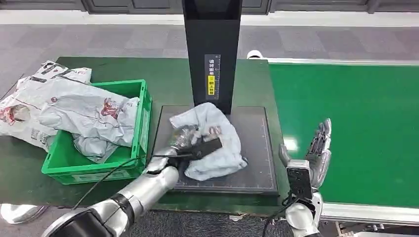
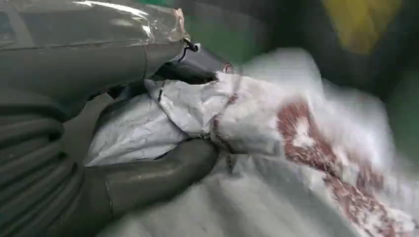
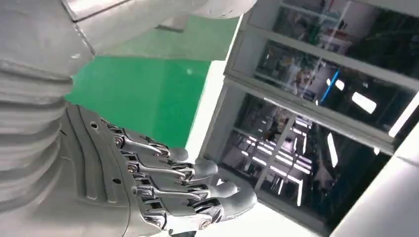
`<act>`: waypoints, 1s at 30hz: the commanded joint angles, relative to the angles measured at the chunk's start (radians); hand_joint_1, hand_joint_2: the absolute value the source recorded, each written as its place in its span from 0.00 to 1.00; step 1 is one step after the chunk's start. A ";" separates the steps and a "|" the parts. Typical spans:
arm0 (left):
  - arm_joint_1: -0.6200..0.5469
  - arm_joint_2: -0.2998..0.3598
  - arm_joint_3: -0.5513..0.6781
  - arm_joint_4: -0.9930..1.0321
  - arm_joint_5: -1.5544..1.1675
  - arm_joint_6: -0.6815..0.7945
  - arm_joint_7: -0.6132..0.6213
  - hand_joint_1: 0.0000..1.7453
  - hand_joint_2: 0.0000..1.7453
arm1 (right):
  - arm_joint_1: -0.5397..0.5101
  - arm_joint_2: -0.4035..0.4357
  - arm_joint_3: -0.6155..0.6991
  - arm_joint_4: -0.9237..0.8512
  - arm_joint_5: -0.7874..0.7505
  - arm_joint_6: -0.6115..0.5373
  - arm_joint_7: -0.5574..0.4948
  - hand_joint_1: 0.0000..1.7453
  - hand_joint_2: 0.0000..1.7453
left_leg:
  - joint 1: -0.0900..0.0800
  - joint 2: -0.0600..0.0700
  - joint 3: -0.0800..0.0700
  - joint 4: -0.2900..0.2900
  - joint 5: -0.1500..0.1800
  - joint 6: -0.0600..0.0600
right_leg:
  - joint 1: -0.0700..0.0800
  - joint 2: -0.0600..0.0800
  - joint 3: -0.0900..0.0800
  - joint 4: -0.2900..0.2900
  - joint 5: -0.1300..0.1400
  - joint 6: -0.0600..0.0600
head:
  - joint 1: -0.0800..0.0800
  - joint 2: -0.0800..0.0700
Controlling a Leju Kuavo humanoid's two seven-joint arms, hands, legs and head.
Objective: Moved the parcel from conveyor to table for the left to box.
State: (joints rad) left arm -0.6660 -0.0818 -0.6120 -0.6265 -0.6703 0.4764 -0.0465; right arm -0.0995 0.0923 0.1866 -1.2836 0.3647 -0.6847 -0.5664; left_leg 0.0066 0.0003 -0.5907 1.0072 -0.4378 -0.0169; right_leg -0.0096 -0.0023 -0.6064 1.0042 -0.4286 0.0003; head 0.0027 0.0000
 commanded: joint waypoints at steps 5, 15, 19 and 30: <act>-0.153 0.228 0.515 -0.128 -0.106 0.099 -0.076 1.00 1.00 | -0.021 0.016 -0.049 0.017 -0.062 0.005 -0.031 0.00 1.00 | 0.003 0.006 -0.002 -0.002 0.002 -0.003 | 0.003 0.007 -0.006 0.001 0.002 -0.003 | 0.000 0.000; -0.073 0.275 0.701 -0.111 -0.006 0.222 -0.251 1.00 1.00 | -0.058 0.011 -0.033 0.055 -0.076 -0.006 -0.044 0.00 1.00 | 0.002 0.010 -0.001 -0.002 0.001 -0.004 | 0.003 0.010 -0.006 0.000 0.002 -0.004 | 0.000 0.000; -0.073 0.250 0.803 -0.132 -0.194 0.222 -0.239 1.00 1.00 | -0.070 0.004 -0.047 0.061 -0.089 -0.010 -0.037 0.00 1.00 | 0.003 0.006 -0.002 -0.003 0.001 -0.003 | 0.003 0.006 -0.006 -0.001 0.002 -0.004 | 0.000 0.000; -0.076 0.249 0.834 -0.120 -0.460 0.222 -0.128 1.00 1.00 | -0.066 0.003 -0.055 0.048 -0.094 -0.007 -0.038 0.00 1.00 | 0.003 0.003 -0.004 -0.002 0.001 -0.003 | 0.004 0.004 -0.006 -0.001 0.002 -0.004 | 0.000 0.000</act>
State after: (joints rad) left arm -0.7199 0.1873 0.1343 -0.7855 -0.8625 0.6970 -0.2827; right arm -0.1281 0.0973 0.1743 -1.2879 0.2808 -0.6981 -0.6069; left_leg 0.0096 0.0043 -0.5975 1.0069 -0.4364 -0.0209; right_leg -0.0058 0.0022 -0.6156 1.0057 -0.4271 -0.0042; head 0.0027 0.0000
